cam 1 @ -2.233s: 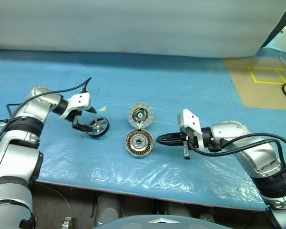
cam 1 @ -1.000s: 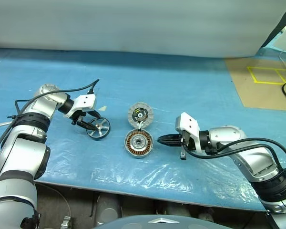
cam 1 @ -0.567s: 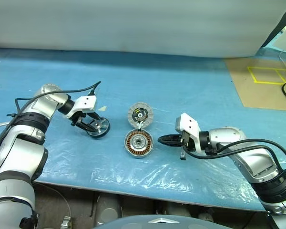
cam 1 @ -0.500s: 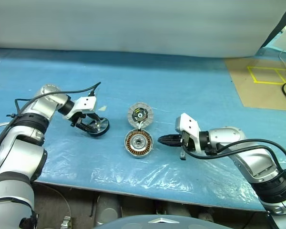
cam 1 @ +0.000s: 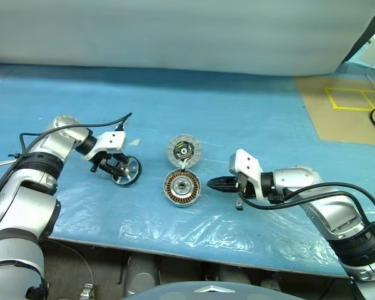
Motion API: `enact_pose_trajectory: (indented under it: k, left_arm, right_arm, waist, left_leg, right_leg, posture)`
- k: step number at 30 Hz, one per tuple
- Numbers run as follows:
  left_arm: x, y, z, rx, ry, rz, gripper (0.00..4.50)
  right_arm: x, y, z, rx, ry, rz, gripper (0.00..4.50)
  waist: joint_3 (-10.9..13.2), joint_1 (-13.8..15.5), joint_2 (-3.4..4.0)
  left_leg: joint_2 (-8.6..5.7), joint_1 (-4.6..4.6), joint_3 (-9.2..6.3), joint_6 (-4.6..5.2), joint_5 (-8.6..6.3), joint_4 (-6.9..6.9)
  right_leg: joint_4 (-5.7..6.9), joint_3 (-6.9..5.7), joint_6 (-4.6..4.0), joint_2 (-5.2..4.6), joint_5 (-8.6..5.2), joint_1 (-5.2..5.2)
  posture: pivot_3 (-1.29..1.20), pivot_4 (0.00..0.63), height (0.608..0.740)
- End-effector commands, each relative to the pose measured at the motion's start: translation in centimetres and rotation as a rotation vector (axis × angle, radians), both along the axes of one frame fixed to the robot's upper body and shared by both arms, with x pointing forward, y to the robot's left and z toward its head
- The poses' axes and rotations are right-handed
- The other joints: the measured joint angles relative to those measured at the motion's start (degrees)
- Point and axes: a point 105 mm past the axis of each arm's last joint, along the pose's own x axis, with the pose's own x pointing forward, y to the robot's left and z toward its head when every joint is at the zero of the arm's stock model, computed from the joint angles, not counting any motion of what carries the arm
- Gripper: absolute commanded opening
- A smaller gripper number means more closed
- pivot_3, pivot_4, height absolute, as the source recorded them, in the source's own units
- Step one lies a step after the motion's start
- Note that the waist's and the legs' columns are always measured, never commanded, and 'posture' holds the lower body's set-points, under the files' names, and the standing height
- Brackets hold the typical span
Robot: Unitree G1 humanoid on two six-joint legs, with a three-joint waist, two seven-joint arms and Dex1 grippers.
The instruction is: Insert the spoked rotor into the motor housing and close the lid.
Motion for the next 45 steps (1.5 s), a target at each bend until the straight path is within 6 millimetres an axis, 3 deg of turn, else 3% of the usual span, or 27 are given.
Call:
enact_pose_trajectory:
  k: [1,4,11,16,22,28,38,45]
  left_arm:
    - [-0.7,0.3,-1.2,0.016,0.023,-0.017,1.69]
    - [-0.9,0.4,-1.4,0.012,0.021,-0.022,1.36]
    - [-1.1,-0.2,-0.8,-0.126,0.012,0.024,1.36]
    - [-1.8,-1.9,2.5,-0.384,-0.023,0.066,1.36]
    - [-4.2,-3.6,4.3,-0.482,-0.042,0.065,1.36]
    - [-5.9,-6.6,6.4,-0.539,-0.002,-0.026,1.36]
    - [-5.5,-10.6,6.0,-0.436,0.004,-0.157,1.36]
    - [-5.2,-10.6,4.2,-0.378,0.018,-0.188,1.36]
  right_arm:
    - [0.1,0.5,1.0,0.015,-0.049,0.024,0.00]
    - [0.3,0.4,1.1,0.015,-0.053,0.021,0.00]
    - [0.5,0.4,1.3,0.018,-0.056,0.018,0.00]
    - [0.5,0.3,2.6,0.072,-0.050,0.013,0.00]
    - [0.1,0.4,3.8,0.126,-0.027,0.043,0.00]
    - [-0.1,0.2,3.8,0.116,-0.003,0.068,0.00]
    - [0.1,0.2,3.4,0.090,-0.009,0.055,0.00]
    - [-0.1,-0.1,3.3,0.084,-0.010,0.021,0.00]
  waist:
    - [0.0,0.0,0.00]
    - [0.0,0.0,0.00]
    - [0.0,0.0,0.07]
    - [0.1,-0.1,-0.05]
    - [0.2,-0.4,-0.03]
    - [0.2,-0.3,0.01]
    - [0.2,-0.3,0.03]
    - [0.2,-0.4,0.03]
  left_leg:
    - [0.00,0.00,0.00,0.00,0.00,0.02]
    - [-0.03,0.03,0.02,0.00,0.00,0.04]
    - [-0.04,0.03,0.02,0.00,0.00,0.01]
    - [-0.02,-0.10,0.02,0.00,0.00,0.00]
    - [0.10,-0.18,0.02,-0.01,-0.01,-0.08]
    - [0.08,-0.19,0.03,0.00,0.00,-0.03]
    - [0.07,-0.17,0.04,0.01,0.01,-0.03]
    - [0.06,-0.16,0.04,0.00,0.00,-0.05]
  right_leg:
    - [0.00,0.00,0.00,-0.02,0.00,0.01]
    - [0.00,0.02,0.00,-0.06,0.00,0.04]
    - [0.00,0.01,0.00,-0.06,0.00,0.04]
    - [-0.01,-0.03,-0.02,-0.06,-0.01,-0.06]
    - [-0.02,-0.12,-0.09,0.02,-0.05,-0.19]
    - [-0.03,-0.12,-0.24,0.00,-0.14,-0.17]
    - [-0.02,-0.09,-0.10,0.02,-0.06,-0.17]
    - [-0.02,-0.07,-0.09,0.04,-0.05,-0.17]
  posture:
    - [0.00,0.150,0.740]
    - [0.00,0.150,0.740]
    - [0.00,0.150,0.740]
    - [0.00,0.150,0.740]
    - [0.00,0.150,0.740]
    - [0.00,0.150,0.740]
    - [0.00,0.150,0.740]
    - [0.00,0.150,0.740]
